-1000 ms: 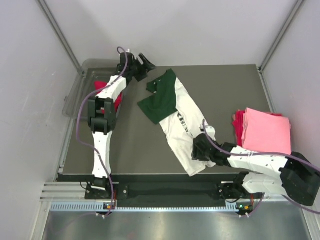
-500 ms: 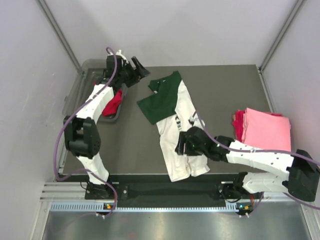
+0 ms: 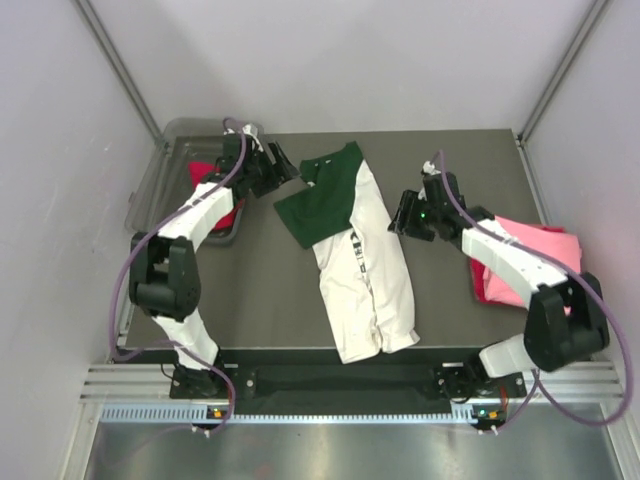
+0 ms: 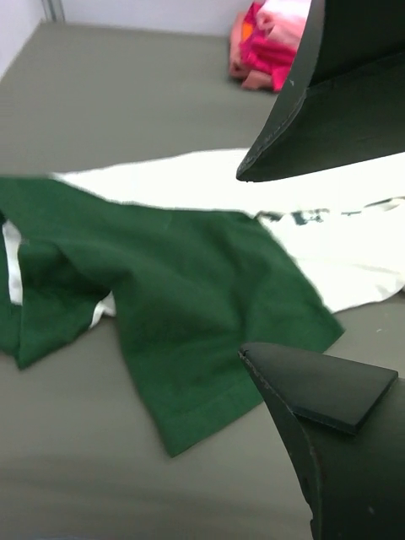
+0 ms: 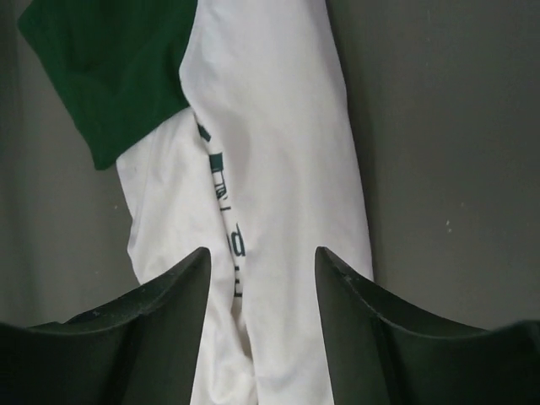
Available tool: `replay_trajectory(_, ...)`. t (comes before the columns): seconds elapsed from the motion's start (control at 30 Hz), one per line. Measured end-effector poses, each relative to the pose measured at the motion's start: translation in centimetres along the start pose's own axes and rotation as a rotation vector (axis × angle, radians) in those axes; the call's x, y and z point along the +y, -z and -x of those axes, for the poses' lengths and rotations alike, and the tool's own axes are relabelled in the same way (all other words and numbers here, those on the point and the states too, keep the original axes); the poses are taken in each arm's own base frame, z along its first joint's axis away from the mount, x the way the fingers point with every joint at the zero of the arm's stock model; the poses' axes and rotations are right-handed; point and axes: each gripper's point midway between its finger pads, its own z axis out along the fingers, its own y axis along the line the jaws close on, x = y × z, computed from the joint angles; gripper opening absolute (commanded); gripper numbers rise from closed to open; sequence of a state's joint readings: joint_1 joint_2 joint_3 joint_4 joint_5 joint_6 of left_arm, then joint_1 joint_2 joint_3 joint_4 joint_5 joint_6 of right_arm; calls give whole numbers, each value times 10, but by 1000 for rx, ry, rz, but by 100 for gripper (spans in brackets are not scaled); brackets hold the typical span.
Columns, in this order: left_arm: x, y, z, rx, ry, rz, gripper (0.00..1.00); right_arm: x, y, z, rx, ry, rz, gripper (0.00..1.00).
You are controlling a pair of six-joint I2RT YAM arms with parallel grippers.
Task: Fold and stack the t-shirts
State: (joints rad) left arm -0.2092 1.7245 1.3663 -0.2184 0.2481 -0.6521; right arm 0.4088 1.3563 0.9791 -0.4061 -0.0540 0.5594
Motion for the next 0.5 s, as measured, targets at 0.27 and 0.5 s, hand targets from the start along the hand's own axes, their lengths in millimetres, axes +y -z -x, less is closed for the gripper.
replay_trajectory(0.27,39,-100,2,51,-1,80,66,-33,-51,5,114,-38,2,51)
replay_trajectory(0.5,63,-157,1,54,20,121,58,-29,-53,-7,119,-26,56,50)
